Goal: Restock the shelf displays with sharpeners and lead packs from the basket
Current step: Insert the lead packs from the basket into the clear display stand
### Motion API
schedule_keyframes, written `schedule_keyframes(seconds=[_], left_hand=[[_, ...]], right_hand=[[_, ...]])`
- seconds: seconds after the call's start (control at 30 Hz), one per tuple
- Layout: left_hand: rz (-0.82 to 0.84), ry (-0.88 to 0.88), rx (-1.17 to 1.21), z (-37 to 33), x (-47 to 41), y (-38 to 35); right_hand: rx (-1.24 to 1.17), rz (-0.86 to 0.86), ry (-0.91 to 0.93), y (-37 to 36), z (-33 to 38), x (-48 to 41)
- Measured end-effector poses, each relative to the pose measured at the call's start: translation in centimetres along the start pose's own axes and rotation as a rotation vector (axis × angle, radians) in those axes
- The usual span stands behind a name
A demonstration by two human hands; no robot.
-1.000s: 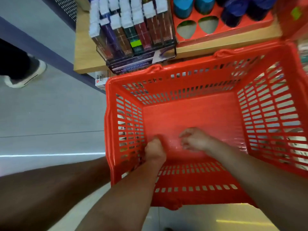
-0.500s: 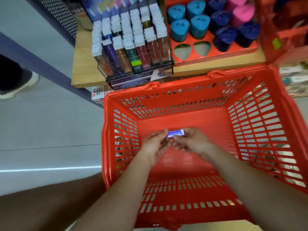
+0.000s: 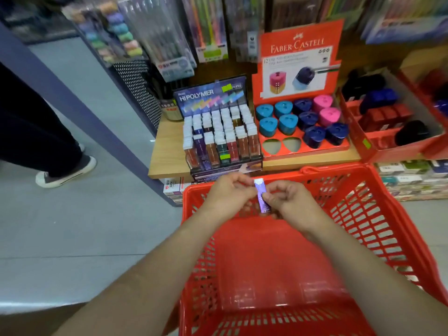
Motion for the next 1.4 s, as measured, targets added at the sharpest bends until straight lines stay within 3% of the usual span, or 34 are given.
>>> schedule_keyframes(seconds=[0.1, 0.23, 0.33, 0.53, 0.83, 1.0, 1.17, 1.4], left_hand=[[0.145, -0.029, 0.019, -3.7, 0.8, 1.4], [0.172, -0.101, -0.174, -6.8, 1.2, 4.6], [0.069, -0.163, -0.242, -9.1, 0.6, 8.5], [-0.239, -0.254, -0.365, -11.3, -2.2, 16.6], [-0.265, -0.391, -0.769, -12.3, -3.3, 15.8], [-0.254, -0.43, -0.895, -11.8, -3.1, 15.3], [-0.199, -0.553, -1.169, -11.3, -3.0, 12.6], [-0.29, -0.541, -1.173, -10.0, -4.2, 12.1]], right_hand=[[0.092, 0.037, 0.074, -0.7, 2.4, -0.1], [0.169, 0.064, 0.205, -2.1, 5.4, -0.1], [0.102, 0.031, 0.256, -2.7, 6.8, -0.6], [0.144, -0.24, 0.216, 0.6, 5.2, -2.7], [0.116, -0.247, 0.147, 0.8, 4.7, -4.9], [0.185, -0.254, 0.119, 1.2, 5.0, -5.0], [0.261, -0.237, 0.089, 1.0, 5.4, -4.9], [0.311, -0.236, 0.083, 1.1, 5.8, -4.7]])
Point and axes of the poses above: each hand's wrist, its own x-axis away from the middle knuckle, its own y-axis out of the back of the hand, z = x × y, the point moved 7 cm from there along -x, towards the middle knuckle, and after that the axes turned 1 degree about -y, right-handed, at the moved point
